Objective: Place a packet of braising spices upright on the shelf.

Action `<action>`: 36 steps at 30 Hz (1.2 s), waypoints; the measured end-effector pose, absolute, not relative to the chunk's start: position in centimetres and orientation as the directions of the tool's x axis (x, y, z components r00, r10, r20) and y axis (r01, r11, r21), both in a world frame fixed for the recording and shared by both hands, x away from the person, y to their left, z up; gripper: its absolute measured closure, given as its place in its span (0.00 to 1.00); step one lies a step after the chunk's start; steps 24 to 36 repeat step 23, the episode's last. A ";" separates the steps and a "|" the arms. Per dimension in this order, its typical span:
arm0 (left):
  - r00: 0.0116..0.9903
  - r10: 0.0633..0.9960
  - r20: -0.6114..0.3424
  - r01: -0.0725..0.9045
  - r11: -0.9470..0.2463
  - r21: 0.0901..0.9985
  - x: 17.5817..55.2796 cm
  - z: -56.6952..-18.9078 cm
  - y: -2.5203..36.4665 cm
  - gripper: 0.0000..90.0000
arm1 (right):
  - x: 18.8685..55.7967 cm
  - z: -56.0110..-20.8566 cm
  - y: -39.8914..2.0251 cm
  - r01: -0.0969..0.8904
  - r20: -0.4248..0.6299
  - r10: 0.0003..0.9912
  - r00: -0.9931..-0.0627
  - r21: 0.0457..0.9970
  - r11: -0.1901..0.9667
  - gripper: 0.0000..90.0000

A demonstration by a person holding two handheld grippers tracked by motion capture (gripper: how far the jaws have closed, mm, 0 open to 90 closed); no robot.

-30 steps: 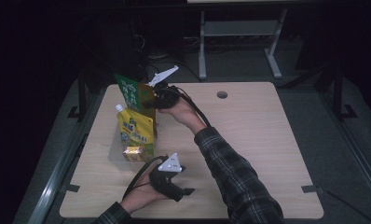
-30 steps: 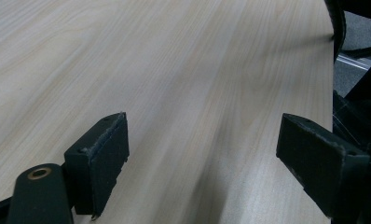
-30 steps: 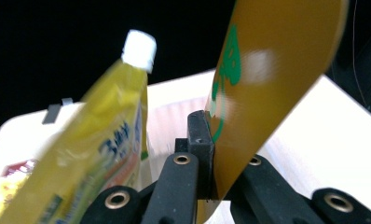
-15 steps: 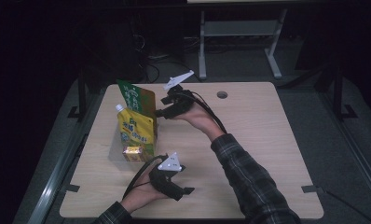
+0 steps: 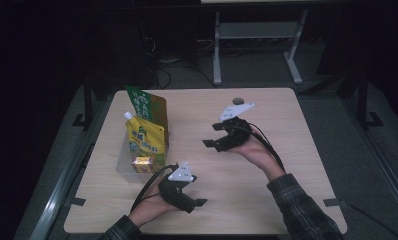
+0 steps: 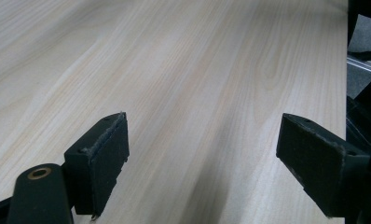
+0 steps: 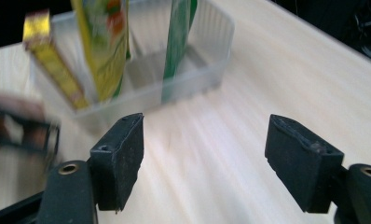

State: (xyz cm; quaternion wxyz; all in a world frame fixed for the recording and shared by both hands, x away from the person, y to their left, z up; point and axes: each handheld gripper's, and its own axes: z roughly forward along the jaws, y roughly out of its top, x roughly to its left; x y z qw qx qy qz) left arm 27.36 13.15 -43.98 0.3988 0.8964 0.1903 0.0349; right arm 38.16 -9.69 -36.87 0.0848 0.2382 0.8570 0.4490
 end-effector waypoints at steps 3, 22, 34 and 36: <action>0.925 0.369 -0.087 0.314 -0.617 0.722 27.4 -44.0 13.2 0.18 | 35.7 -38.7 -12.3 0.356 0.070 0.499 -0.864 0.786 0.506 0.30; 0.925 0.370 -0.085 0.313 -0.617 0.722 27.6 -44.1 13.2 0.18 | 30.9 -42.8 -16.7 0.435 0.104 0.539 -0.836 0.724 0.536 0.29; 0.925 0.370 -0.085 0.313 -0.617 0.722 27.6 -44.1 13.2 0.18 | 30.9 -42.9 -16.7 0.431 0.102 0.536 -0.838 0.725 0.537 0.29; 0.925 0.370 -0.085 0.313 -0.617 0.722 27.6 -44.1 13.2 0.18 | 30.9 -42.9 -16.7 0.431 0.102 0.536 -0.838 0.725 0.537 0.29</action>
